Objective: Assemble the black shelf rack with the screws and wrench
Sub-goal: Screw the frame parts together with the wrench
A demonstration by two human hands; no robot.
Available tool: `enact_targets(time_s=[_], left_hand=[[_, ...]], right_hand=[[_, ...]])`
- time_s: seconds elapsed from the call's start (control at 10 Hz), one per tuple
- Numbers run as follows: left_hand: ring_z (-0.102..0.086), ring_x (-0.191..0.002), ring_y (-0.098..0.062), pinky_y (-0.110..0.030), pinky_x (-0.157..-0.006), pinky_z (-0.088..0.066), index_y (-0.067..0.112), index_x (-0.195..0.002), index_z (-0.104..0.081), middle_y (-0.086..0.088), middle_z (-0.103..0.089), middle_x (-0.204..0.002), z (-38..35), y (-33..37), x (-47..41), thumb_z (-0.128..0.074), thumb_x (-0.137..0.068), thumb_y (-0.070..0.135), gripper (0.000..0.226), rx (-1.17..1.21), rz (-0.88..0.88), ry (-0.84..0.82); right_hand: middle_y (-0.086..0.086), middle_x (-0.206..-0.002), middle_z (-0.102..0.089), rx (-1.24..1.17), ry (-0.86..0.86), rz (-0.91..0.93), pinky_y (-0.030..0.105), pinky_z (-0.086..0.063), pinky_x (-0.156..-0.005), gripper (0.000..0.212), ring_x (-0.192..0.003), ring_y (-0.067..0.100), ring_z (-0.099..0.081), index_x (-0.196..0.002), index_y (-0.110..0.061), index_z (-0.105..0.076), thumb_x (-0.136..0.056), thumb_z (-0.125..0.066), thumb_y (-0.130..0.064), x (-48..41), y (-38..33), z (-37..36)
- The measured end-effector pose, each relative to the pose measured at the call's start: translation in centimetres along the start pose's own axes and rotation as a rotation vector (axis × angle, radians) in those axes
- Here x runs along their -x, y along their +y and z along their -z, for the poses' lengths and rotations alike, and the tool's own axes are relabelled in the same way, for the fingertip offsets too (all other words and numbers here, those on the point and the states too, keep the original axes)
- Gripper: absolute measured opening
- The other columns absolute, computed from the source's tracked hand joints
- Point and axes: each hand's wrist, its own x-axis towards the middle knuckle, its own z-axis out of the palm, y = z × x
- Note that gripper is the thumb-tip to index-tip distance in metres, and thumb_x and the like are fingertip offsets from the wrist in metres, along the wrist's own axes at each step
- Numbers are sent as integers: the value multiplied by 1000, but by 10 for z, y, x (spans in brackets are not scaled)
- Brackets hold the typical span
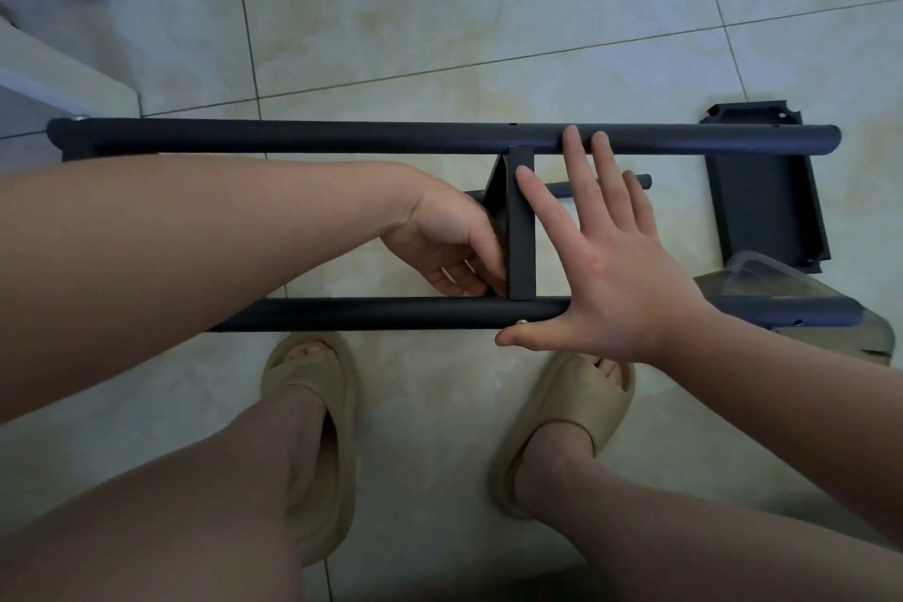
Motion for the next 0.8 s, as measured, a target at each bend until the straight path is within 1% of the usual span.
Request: enact_targets(time_s=[0.1, 0.2, 0.3, 0.4, 0.5, 0.6, 0.7, 0.8], left_hand=[[-58, -71, -12, -26, -76, -48, 14, -104, -70, 0, -67, -93, 0, 2, 0, -58, -96, 13, 15, -28, 23, -4], [-53, -65, -10, -23, -71, -47, 13, -95, -70, 1, -66, -84, -3, 4, -2, -58, -95, 7, 13, -66, 19, -12], [-51, -65, -10, -19, -64, -46, 11, -91, -67, 1, -62, -75, -4, 5, -3, -59, -94, 3, 12, -65, 20, 12], [-52, -64, -9, -18, -62, -47, 11, -89, -67, 1, -62, -72, -3, 5, -3, -58, -94, 1, 13, -56, 10, 23], [-52, -65, -10, -19, -63, -47, 11, -89, -67, 1, -62, -72, -4, 4, -3, -58, -94, 0, 15, -51, -2, 34], [-54, -70, -12, -24, -73, -46, 9, -97, -66, -2, -63, -80, -4, 2, -2, -57, -94, -1, 14, -36, -12, 33], [-61, -80, -14, -30, -87, -48, 10, -110, -67, -4, -67, -98, -5, 1, 2, -59, -93, 3, 20, -38, 2, 44], [-69, -93, -13, -30, -87, -52, 14, -117, -69, 2, -75, -111, -1, 1, 14, -62, -95, 15, 23, -117, 58, 176]], right_hand=[[14, -167, 23, -3, 3, 1, 62, -2, -123, 134, -153, 36, 24, -163, -25, 3, -62, -41, -100, 0, 0, 0], [14, -167, 24, 0, 2, 1, 61, -2, -123, 134, -152, 36, 25, -163, -26, 4, -61, -39, -101, -1, 1, 0], [14, -167, 24, -11, 2, 0, 61, -2, -123, 134, -152, 35, 25, -163, -26, 4, -61, -40, -101, 0, 1, 0], [14, -167, 24, -11, 1, 1, 62, -2, -123, 135, -152, 35, 25, -163, -26, 4, -60, -41, -100, 0, 0, 0], [13, -166, 25, -13, 0, 0, 61, -1, -124, 135, -152, 34, 26, -163, -27, 5, -60, -40, -101, 0, 1, -1], [13, -167, 25, -15, 8, 6, 61, -1, -124, 134, -152, 34, 26, -163, -27, 4, -60, -39, -101, 0, 2, -2], [13, -167, 24, -14, 17, 12, 62, -2, -123, 133, -153, 35, 25, -163, -27, 4, -61, -38, -101, -2, 3, -3], [11, -167, 24, -19, 26, 16, 63, -2, -123, 132, -153, 34, 25, -162, -29, 6, -60, -34, -103, -4, 4, -5]])
